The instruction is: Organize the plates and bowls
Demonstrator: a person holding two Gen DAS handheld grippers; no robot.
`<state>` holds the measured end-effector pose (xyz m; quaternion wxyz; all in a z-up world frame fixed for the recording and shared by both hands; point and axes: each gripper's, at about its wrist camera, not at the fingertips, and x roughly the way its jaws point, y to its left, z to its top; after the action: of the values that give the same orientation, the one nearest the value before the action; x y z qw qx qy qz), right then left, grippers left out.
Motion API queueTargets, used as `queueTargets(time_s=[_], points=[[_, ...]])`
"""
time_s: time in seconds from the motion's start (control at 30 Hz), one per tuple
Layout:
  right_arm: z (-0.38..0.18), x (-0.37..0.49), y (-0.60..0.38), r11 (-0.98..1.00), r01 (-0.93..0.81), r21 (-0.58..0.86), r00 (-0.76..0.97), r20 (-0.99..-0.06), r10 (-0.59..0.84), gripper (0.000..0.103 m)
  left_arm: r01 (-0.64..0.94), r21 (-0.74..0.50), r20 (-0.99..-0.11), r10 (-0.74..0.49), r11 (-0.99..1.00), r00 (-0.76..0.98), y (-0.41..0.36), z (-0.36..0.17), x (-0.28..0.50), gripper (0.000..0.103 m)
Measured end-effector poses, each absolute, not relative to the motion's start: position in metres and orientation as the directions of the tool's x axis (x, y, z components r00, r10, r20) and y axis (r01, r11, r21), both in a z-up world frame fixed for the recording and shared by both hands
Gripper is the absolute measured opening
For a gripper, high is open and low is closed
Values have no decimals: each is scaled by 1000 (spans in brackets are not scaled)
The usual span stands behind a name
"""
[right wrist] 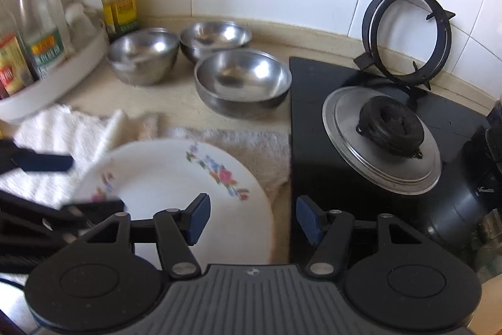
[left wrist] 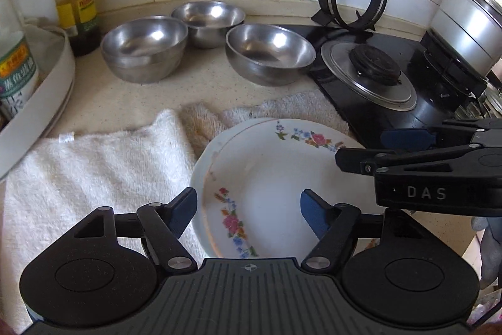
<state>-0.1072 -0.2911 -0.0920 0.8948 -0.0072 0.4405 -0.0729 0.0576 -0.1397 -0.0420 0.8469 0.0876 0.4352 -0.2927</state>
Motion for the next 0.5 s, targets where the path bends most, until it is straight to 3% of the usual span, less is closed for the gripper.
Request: queueTargets(time_s=[0.27, 0.5], points=[[-77, -94, -261, 970, -41, -241, 616, -770, -166, 63, 529, -93, -741, -414, 843, 529, -122, -22, 60, 86], [-56, -69, -203, 925, -231, -302, 687, -724, -65, 70, 423, -112, -718, -367, 899, 591, -91, -11, 67, 87]])
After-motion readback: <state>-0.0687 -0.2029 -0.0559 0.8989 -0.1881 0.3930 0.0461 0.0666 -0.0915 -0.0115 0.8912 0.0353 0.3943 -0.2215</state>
